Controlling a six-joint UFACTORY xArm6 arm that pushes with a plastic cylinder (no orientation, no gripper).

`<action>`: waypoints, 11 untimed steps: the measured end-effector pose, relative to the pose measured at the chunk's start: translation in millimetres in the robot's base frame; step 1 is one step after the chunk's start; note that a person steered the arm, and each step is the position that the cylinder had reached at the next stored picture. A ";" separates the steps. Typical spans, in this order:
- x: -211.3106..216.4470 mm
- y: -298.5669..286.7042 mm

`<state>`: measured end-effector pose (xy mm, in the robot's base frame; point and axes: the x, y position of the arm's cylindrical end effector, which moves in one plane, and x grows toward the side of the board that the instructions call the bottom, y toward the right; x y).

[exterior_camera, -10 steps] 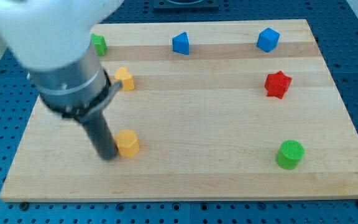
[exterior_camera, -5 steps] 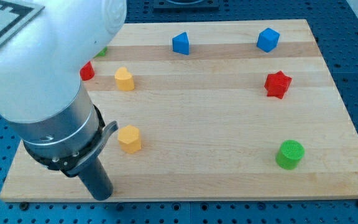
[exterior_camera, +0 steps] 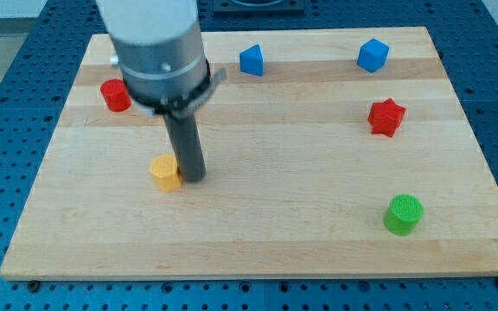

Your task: Push the yellow hexagon into the heart heart

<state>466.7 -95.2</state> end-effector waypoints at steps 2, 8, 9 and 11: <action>-130.2 -21.1; 76.8 -20.2; 72.5 -31.8; -3.8 -31.9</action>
<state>462.9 -127.0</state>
